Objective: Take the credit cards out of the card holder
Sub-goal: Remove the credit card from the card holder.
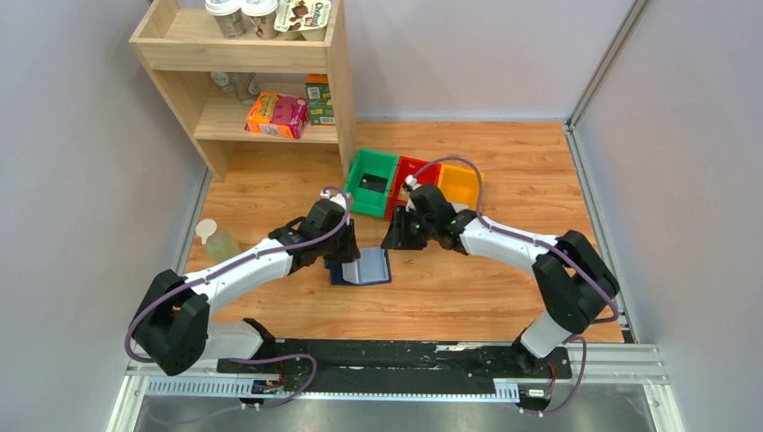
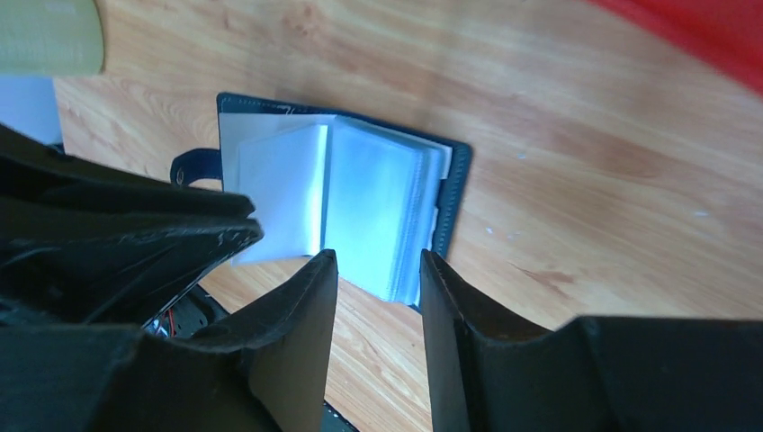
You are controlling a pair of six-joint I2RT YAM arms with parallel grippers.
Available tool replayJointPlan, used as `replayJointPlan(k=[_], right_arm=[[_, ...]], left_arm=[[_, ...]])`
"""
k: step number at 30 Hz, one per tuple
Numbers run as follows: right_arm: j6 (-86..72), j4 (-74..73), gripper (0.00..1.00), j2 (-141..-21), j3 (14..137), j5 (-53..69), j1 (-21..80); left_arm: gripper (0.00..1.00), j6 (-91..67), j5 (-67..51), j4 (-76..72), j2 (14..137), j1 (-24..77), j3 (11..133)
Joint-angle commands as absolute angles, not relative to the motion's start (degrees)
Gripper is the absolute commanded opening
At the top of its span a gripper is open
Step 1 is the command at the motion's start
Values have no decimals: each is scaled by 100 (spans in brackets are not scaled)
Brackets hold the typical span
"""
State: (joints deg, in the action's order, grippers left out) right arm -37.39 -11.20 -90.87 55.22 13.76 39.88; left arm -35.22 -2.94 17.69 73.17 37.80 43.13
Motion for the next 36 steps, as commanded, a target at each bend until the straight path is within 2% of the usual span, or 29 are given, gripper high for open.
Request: replayJointPlan(k=[1, 13, 22, 27, 36], right_arm=[[-3990, -457, 41, -9439, 5546, 1652, 4279], [-3920, -668, 39, -10037, 5766, 1301, 4719], [-3885, -650, 35, -10072, 5853, 1354, 4755], [-3815, -755, 43, -9984, 5967, 1275, 4764], [-3744, -730, 49, -10143, 6179, 1555, 4781]], left_arm=[[25, -3542, 289, 1661, 7409, 3779, 4000], [23, -4052, 405, 1248, 7506, 3709, 2980], [22, -4175, 53, 914, 7699, 3709, 2821], [21, -4175, 35, 844, 7690, 3709, 2830], [21, -4245, -185, 747, 7568, 3709, 2821]])
